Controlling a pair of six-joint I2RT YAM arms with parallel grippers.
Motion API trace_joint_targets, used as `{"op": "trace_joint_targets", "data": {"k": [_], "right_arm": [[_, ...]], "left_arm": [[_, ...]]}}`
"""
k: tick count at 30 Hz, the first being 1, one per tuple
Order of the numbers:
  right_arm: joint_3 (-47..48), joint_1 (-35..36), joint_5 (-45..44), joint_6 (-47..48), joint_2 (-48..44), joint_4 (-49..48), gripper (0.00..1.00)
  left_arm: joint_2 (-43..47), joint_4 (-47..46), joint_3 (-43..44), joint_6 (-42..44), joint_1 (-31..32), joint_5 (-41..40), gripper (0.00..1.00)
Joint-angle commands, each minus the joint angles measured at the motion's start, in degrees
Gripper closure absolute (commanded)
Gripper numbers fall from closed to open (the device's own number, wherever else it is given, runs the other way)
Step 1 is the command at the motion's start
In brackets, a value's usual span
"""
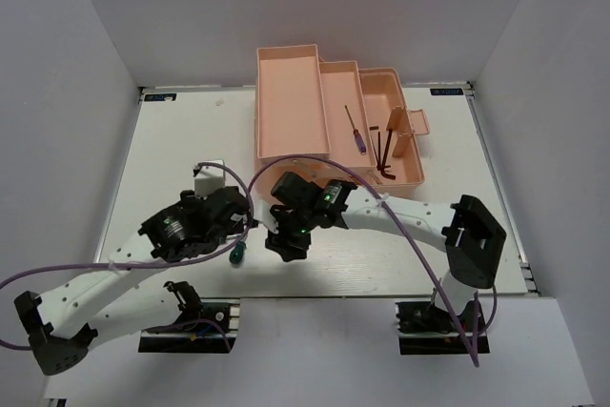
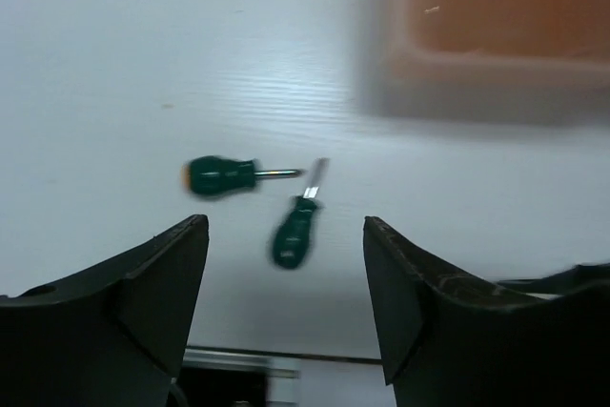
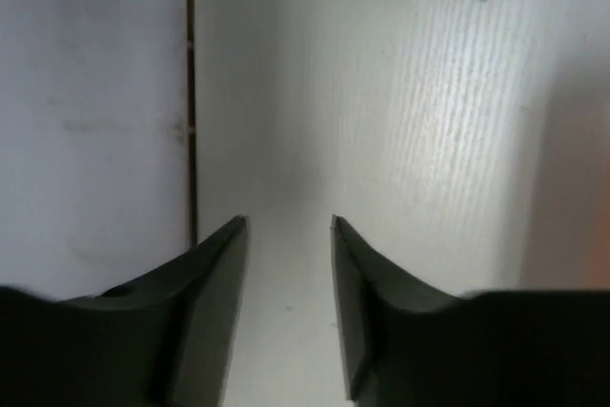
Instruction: Sort the tools into containers
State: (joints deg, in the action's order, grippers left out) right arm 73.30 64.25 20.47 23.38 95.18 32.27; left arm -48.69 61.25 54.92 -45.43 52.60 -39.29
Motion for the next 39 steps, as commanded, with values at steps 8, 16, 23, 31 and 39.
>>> {"op": "trace_joint_targets", "data": {"k": [8, 16, 23, 31, 39], "right_arm": [[5.2, 1.1, -4.1, -22.6, 3.2, 1.2, 0.39], [12.4, 3.7, -5.9, -42.4, 13.9, -0.4, 0.4], [27.0, 5.4, -7.1, -56.8, 24.8, 0.6, 0.35], [34.0, 6.3, -14.4, -64.2, 32.2, 4.5, 0.28], [38.1, 6.5, -23.4, -64.9, 36.8, 7.3, 0.28]], "left_arm": [[-5.4, 5.9, 1.1, -2.3, -1.3, -8.6, 0.21], [37.1, -9.3, -5.5, -0.2, -1.3, -9.7, 0.26], [36.9, -3.9, -3.9, 2.2, -1.3, -7.0, 0.28], [40.1, -7.2, -5.4, 6.8, -1.3, -4.1, 0.28], [44.5, -5.9, -8.0, 5.2, -1.3, -2.8, 0.28]]}}
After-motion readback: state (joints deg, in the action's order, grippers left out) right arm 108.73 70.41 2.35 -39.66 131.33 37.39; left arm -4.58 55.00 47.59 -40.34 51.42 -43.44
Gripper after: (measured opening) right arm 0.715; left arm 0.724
